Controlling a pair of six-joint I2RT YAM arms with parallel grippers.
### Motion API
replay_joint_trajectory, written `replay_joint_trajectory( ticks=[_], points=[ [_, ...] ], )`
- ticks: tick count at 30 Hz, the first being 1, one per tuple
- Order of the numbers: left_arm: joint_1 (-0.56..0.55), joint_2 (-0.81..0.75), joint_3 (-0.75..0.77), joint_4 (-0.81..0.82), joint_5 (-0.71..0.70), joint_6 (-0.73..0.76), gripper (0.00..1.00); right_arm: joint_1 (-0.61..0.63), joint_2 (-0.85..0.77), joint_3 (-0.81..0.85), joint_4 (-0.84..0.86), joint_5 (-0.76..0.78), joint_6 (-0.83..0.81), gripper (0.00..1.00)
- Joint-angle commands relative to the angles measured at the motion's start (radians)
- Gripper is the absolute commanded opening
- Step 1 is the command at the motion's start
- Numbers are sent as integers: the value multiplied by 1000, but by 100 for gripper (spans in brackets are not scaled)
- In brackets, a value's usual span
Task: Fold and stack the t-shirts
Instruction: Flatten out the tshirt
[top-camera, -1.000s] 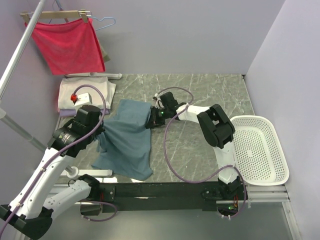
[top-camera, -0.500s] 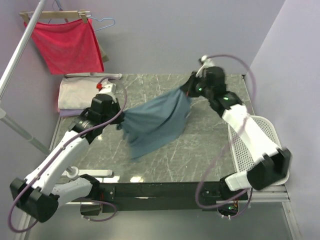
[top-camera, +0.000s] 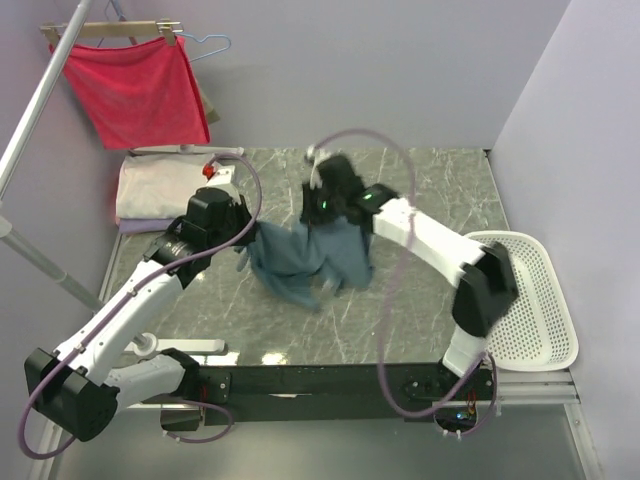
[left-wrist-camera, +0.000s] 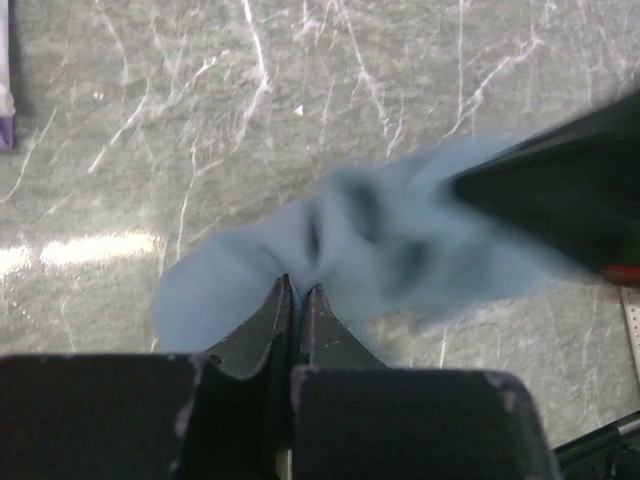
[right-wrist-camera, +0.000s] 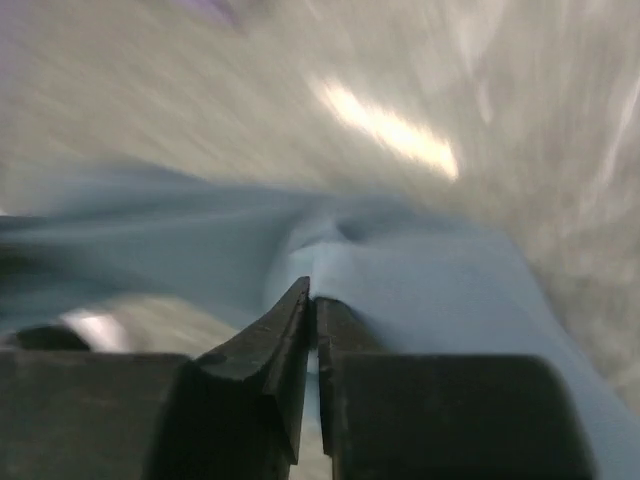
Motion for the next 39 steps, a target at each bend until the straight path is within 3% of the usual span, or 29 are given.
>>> replay_joint_trajectory(
  ticks=[1,6,12,21,29,34,37,39],
  points=[
    [1,-58,-56,16,-32,7,1,-1,78,-156,-82,43,33,27],
    [1,-58,-85,-46,-58,14,1,-3,16,-300,-73,191,45,60],
    [2,-66,-76,-88,-141,33,1,-70,-140,-448,-28,272,113,68],
    [4,-50,-71,-76,-130,51,1,-208,-242,-673,110,2,206,67],
    [4,-37,-83,-53,-108,45,1,-215,-232,-827,326,-188,323,65],
    [4,-29,-79,-59,-111,47,1,-215,-180,-821,378,-242,337,64],
    [4,-21,-83,-57,-110,47,1,-213,-124,-804,390,-271,337,52],
    [4,-14,-82,-63,-110,44,1,-215,-104,-798,394,-274,331,39]
  ],
)
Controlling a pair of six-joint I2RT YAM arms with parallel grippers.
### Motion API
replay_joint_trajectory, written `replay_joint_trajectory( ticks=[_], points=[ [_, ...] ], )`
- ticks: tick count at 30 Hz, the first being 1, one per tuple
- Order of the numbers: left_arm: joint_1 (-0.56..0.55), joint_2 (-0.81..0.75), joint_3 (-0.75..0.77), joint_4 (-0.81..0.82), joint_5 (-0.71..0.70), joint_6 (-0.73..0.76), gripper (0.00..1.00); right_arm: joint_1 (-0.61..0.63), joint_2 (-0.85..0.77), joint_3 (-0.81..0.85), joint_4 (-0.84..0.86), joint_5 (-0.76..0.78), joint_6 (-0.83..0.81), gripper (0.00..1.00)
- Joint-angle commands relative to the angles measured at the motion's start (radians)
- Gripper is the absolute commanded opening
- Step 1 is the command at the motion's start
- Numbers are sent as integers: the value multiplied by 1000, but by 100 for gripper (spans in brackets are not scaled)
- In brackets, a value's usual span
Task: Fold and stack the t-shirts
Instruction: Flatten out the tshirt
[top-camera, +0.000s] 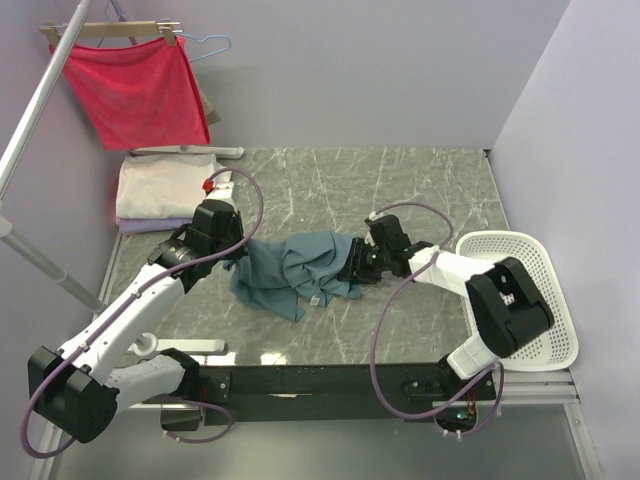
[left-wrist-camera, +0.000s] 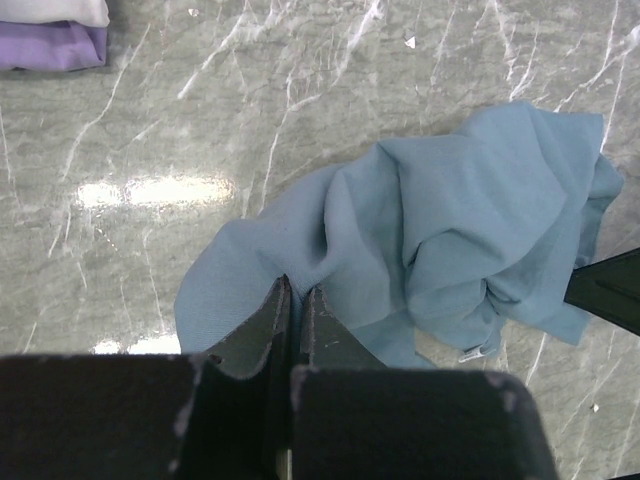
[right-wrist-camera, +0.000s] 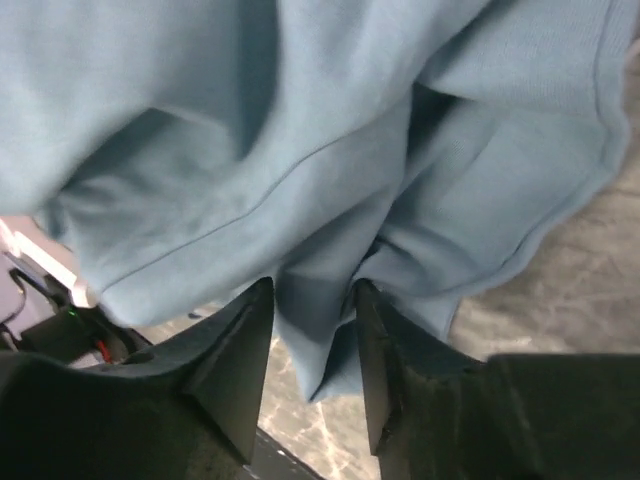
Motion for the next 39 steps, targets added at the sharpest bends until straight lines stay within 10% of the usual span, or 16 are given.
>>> replay_joint_trajectory(
  ticks=[1,5,16,25,39],
  points=[
    [3,10,9,32,9,10,1,-6,39,42,37,-36,1,30],
    [3,8,4,35,8,10,1,-8,-8,74,-12,14,-35,0],
    [3,-24,-19,59,17,12,6,-40,-374,457,-422,481,-271,0],
    [4,11,-34,114,101,11,1,-43,-484,406,-531,775,-272,1],
    [3,-35,-60,96,155,-4,1,-126,100,684,-353,799,-309,0]
  ],
)
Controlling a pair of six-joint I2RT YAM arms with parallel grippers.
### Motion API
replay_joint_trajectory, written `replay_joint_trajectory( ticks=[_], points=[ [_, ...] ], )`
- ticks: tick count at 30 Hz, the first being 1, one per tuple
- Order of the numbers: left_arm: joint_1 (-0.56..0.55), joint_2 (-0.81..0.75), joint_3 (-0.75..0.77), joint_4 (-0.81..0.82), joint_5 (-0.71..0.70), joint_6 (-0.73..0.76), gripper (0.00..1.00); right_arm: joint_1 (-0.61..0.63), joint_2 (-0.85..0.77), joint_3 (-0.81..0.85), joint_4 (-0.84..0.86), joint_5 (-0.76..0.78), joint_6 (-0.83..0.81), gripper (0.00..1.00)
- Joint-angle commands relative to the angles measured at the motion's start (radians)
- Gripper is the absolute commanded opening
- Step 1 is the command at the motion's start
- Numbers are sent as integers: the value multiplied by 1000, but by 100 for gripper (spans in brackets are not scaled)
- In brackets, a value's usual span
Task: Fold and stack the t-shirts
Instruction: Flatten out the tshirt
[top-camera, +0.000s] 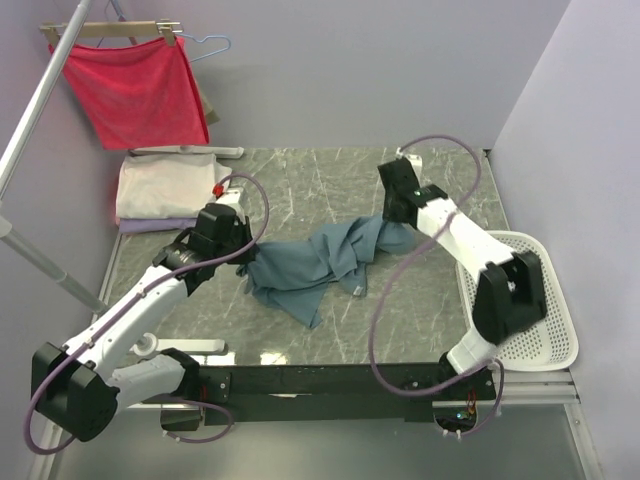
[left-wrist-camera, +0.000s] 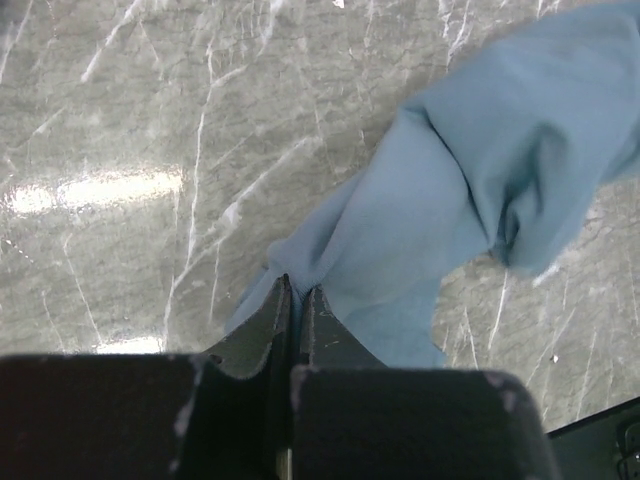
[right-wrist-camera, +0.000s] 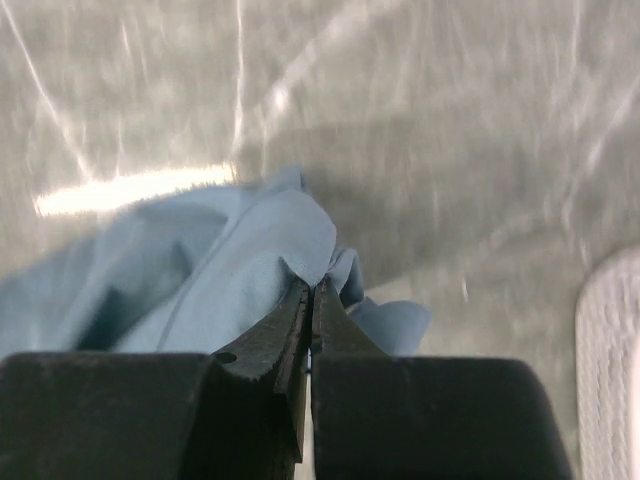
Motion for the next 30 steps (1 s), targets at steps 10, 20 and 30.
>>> replay_joint_trajectory(
  ticks=[10,20,30],
  points=[
    [3,-49,-15,15,-1,-6,1,-90,173,228,254,53,-57,69],
    [1,14,-6,29,23,12,1,-110,129,17,293,-453,69,71],
    [1,46,0,44,40,12,1,-107,275,-4,382,-694,115,68]
  ],
)
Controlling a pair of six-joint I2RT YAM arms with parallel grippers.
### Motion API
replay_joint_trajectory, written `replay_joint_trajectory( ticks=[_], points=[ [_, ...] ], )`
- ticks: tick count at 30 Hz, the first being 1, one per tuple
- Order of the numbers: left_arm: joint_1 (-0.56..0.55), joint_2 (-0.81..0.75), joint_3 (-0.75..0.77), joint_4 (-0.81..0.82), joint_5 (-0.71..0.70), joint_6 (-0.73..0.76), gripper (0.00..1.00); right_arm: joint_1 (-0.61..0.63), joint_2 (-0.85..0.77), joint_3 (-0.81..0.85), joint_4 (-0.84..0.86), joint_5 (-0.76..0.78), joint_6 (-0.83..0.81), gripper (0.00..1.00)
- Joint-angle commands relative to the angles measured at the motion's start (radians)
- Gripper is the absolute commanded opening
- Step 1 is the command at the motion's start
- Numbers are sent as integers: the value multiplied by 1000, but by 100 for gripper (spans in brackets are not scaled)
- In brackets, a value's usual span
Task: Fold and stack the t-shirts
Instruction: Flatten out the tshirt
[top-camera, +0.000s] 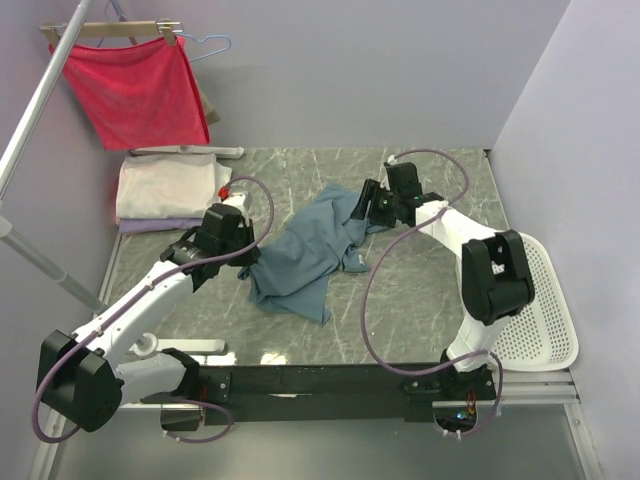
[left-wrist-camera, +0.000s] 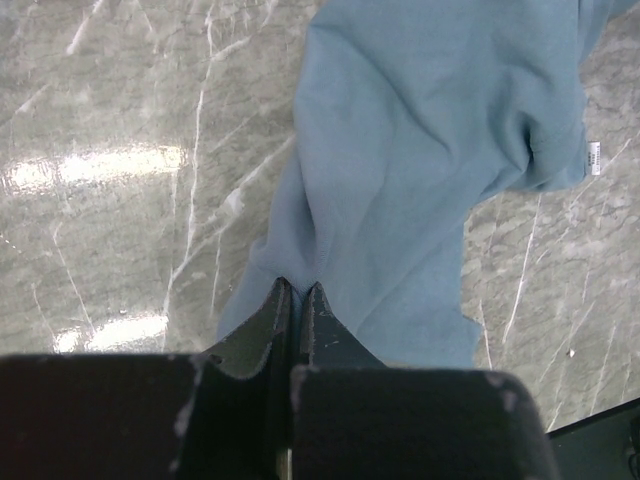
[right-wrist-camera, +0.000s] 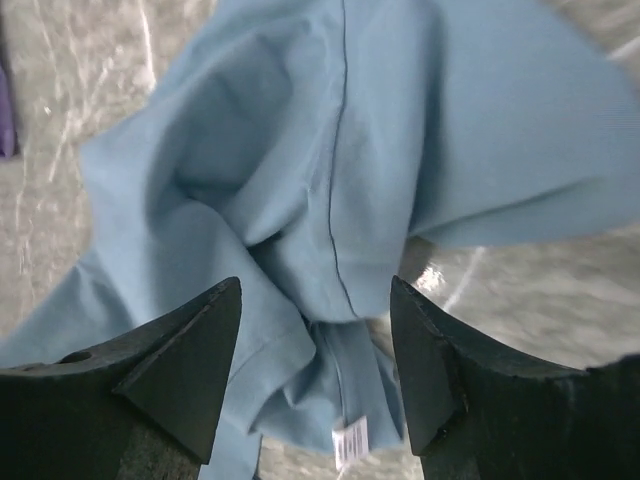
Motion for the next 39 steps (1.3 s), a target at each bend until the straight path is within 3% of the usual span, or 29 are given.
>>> replay_joint_trajectory(
  ticks=[1,8,11,12,13,20,25,28,29,32,33,34,35,36,38,39],
  points=[
    [1,8,14,42,22,10,1,5,99,42,37,-92,13,67],
    [3,15,5,46,19,6,1,22,212,159,-38,-5,-45,63],
    [3,18,7,45,16,6,1,24,209,176,-44,24,-56,28],
    [3,18,5,43,7,7,1,22,176,162,-38,50,-59,8],
    [1,16,5,40,7,7,1,22,151,154,-42,70,-61,0],
    [1,-5,1,-14,-71,9,1,22,-189,143,-148,314,-130,0],
    [3,-77,-15,-79,-139,-10,1,19,-377,226,-197,452,-180,7],
    [-8,-138,-59,-98,-79,-38,1,17,-406,272,-222,507,-196,9],
    [-58,-158,-85,-66,-67,-43,1,13,-400,291,-230,520,-199,9],
    [-95,-192,-125,0,125,-74,2,11,-368,300,-260,506,-205,8],
    [-99,-191,-136,17,201,-82,8,11,-365,294,-269,495,-204,8],
    [-102,-186,-151,44,228,-89,47,11,-362,285,-268,480,-197,8],
    [-103,-182,-174,63,240,-97,60,10,-363,266,-271,465,-191,7],
    [-103,-176,-179,92,248,-100,62,10,-369,256,-277,443,-184,7],
    [-105,-162,-179,117,231,-112,94,10,-403,217,-280,426,-168,7],
    [-105,-154,-170,129,214,-115,99,11,-418,203,-291,434,-162,7]
  ],
)
